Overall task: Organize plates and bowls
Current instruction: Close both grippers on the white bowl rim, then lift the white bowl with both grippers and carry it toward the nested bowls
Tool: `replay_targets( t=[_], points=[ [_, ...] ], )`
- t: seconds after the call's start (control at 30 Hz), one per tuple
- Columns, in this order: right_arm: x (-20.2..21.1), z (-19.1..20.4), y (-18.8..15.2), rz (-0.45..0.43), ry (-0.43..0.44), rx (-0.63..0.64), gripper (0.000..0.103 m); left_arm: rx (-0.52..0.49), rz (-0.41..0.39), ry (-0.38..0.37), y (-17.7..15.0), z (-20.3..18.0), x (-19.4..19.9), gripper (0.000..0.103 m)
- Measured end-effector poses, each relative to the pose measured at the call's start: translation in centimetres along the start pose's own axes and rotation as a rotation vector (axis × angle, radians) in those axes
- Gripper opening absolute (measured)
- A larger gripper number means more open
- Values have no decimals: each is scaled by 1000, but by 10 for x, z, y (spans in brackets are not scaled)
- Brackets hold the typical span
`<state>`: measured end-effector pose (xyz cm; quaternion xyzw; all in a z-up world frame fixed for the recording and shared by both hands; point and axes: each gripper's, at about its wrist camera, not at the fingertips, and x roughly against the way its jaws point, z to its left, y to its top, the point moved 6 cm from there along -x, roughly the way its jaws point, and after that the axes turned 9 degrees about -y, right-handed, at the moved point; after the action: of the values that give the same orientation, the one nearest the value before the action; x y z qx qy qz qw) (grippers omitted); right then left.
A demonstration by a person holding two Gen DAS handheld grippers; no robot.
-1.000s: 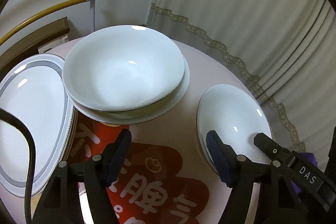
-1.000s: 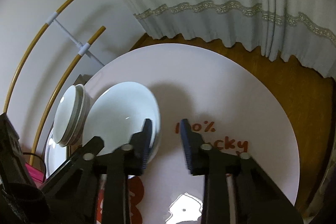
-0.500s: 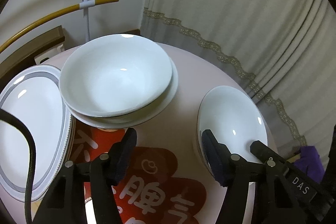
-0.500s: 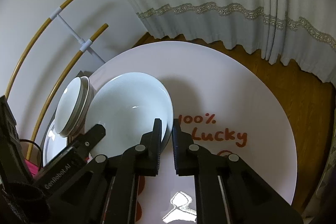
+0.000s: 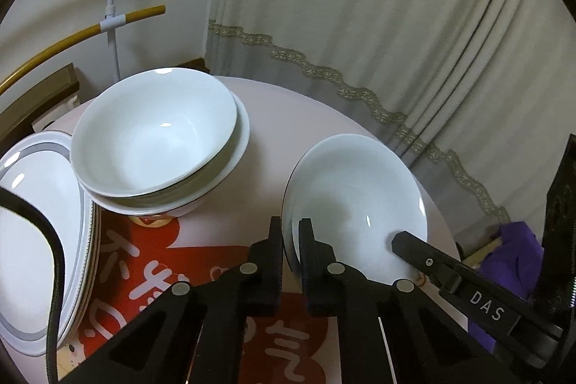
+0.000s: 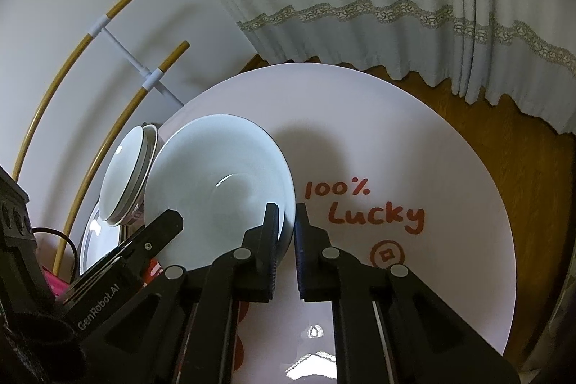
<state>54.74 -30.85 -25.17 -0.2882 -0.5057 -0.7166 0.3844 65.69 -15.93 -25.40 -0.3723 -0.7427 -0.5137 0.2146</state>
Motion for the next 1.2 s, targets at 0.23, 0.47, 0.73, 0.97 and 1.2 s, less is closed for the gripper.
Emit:
replay_targets(
  t=[0.23, 0.47, 0.73, 0.97, 1.2],
  points=[
    [5, 5, -6, -7, -2, 8, 8, 9, 8, -29, 2, 20, 9, 3],
    [15, 16, -8, -22, 3, 24, 8, 6, -3, -45, 4, 25, 28, 3],
    [54, 40, -1, -85, 4, 54, 8, -8, -56, -90, 10, 28, 81, 4],
    [88, 85, 13, -154, 26, 105, 8, -3, -126, -108, 24, 57, 137, 4],
    [78, 136, 26, -159, 64, 147, 9, 22, -163, -72, 37, 112, 174, 3]
  ],
)
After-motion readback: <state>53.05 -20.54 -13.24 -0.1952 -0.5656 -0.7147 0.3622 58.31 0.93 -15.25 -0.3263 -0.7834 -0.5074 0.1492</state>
